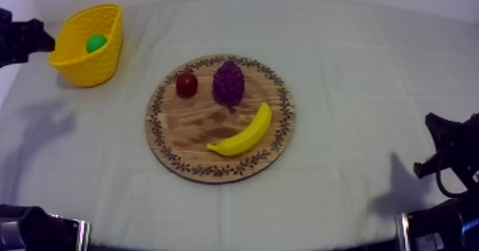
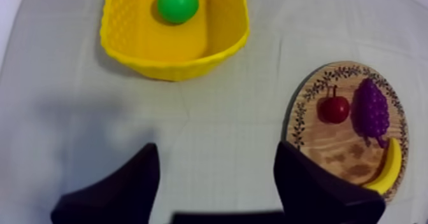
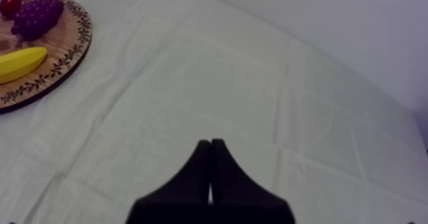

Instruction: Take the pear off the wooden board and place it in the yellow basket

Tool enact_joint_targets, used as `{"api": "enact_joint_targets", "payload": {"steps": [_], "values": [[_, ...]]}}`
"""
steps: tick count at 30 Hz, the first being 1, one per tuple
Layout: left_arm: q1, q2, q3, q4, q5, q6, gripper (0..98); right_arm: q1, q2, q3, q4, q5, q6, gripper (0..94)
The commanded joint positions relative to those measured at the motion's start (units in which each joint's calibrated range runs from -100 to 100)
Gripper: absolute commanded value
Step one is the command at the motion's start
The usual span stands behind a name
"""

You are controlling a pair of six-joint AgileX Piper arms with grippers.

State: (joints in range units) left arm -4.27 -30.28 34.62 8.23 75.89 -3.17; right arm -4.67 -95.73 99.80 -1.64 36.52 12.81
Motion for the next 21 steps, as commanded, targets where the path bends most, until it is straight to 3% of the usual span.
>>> {"api": "enact_joint_targets", "payload": {"steps": [1, 11, 21], "values": [[0.0, -3.0, 4.1, 0.02, -2.7, -0.2, 61.9, 0.0, 0.0, 0.0, 0.0, 0.0, 0.0, 0.2], [0.2, -13.6, 16.9, 0.18, -13.0, -0.2, 52.8, 0.0, 0.0, 0.0, 0.0, 0.0, 0.0, 0.2], [1.2, -24.6, 30.5, 0.33, -24.3, 1.9, 23.1, 0.0, 0.0, 0.0, 0.0, 0.0, 0.0, 0.2]]}}
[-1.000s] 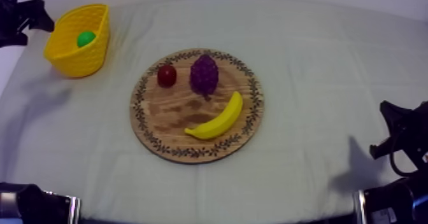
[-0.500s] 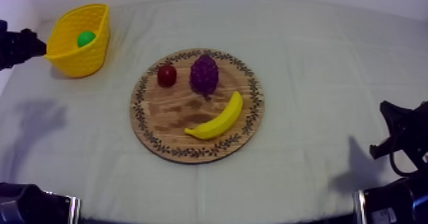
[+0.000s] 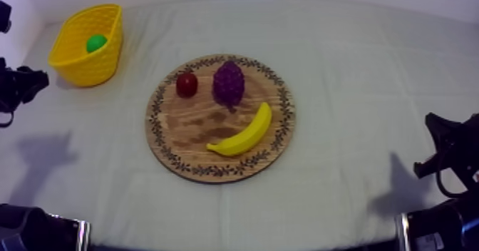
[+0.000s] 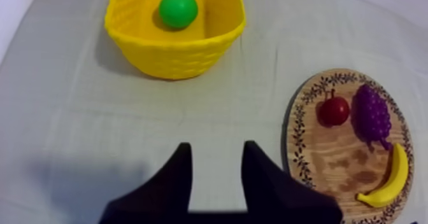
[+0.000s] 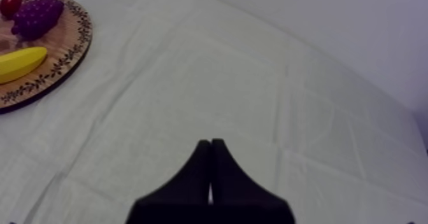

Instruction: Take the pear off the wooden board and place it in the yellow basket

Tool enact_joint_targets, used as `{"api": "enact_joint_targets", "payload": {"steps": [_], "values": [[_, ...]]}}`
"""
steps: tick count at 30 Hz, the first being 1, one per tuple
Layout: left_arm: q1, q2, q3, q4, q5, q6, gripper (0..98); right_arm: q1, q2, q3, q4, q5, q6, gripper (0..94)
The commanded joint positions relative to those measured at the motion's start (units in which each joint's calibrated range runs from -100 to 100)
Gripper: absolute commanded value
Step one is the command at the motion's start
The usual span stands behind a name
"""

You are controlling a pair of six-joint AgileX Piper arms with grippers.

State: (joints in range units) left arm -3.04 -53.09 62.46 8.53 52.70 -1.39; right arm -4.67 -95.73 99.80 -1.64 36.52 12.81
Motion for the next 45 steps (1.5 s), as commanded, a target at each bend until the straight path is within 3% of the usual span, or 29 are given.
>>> {"api": "enact_joint_targets", "payload": {"steps": [1, 9, 21, 27, 29, 34, 39, 45], "values": [[0.0, -2.9, 3.9, 0.05, -1.9, 0.3, 20.8, 0.0, 0.0, 0.0, 0.0, 0.0, 0.0, 0.2], [0.4, -11.1, 13.8, 0.03, -7.7, 2.5, 3.4, 0.0, 0.0, 0.0, 0.0, 0.0, 0.0, 0.2], [1.3, -23.9, 24.0, -1.07, -13.4, 5.4, 0.1, 0.0, 0.0, 0.0, 0.0, 0.0, 0.0, 0.2], [2.9, -31.2, 30.5, -3.95, -16.5, 12.3, 0.1, 0.0, 0.0, 0.0, 0.0, 0.0, 0.0, 0.2], [3.2, -33.8, 32.7, -4.43, -17.0, 11.6, 0.1, 0.0, 0.0, 0.0, 0.0, 0.0, 0.0, 0.2], [3.7, -39.3, 34.6, -4.91, -17.0, 6.1, 0.0, 0.0, 0.0, 0.0, 0.0, 0.0, 0.0, 0.2], [4.1, -43.8, 35.1, -7.88, -16.0, 6.8, 0.0, 0.0, 0.0, 0.0, 0.0, 0.0, 0.0, 0.2], [4.5, -46.2, 35.2, -9.58, -14.4, 3.0, 0.0, 0.0, 0.0, 0.0, 0.0, 0.0, 0.0, 0.2]]}}
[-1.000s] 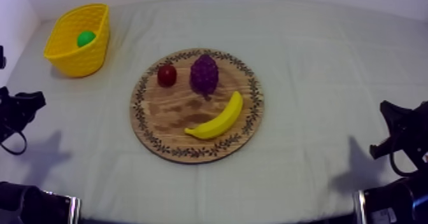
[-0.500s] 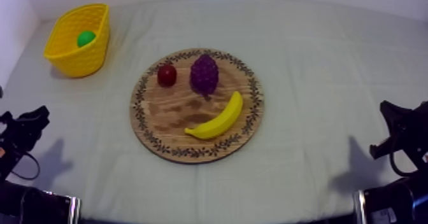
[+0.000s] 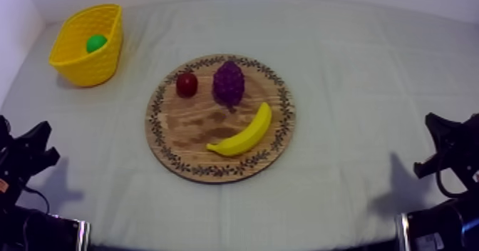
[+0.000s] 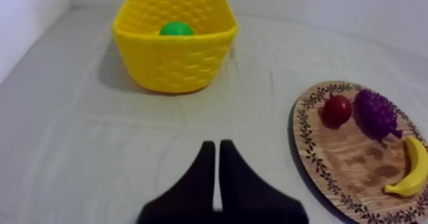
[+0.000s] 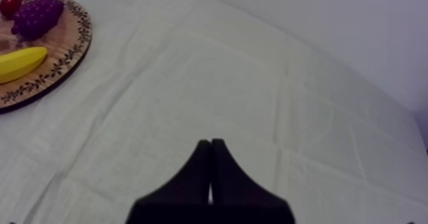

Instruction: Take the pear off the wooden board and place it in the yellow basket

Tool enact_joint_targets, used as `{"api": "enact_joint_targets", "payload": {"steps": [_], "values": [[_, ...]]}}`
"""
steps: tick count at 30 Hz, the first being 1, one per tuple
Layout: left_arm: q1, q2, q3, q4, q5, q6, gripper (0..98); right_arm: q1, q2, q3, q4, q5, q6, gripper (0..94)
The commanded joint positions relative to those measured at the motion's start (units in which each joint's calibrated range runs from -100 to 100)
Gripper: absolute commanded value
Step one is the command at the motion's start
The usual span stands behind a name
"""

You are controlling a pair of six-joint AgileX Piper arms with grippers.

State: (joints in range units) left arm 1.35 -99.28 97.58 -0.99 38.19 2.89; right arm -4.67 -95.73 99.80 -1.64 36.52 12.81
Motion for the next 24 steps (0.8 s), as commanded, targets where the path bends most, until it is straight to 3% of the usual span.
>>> {"api": "enact_joint_targets", "payload": {"steps": [1, 13, 24], "values": [[0.4, -0.2, 0.1, -0.17, 0.2, -1.4, 0.0, 0.0, 0.0, 0.0, 0.0, 0.0, 0.0, 0.2], [1.8, -0.7, 2.1, -0.97, -7.5, 5.7, 0.0, 0.0, 0.0, 0.0, 0.0, 0.0, 0.0, 0.2], [1.8, -0.7, 2.2, -0.99, -7.9, 7.1, 0.0, 0.0, 0.0, 0.0, 0.0, 0.0, 0.0, 0.2]]}}
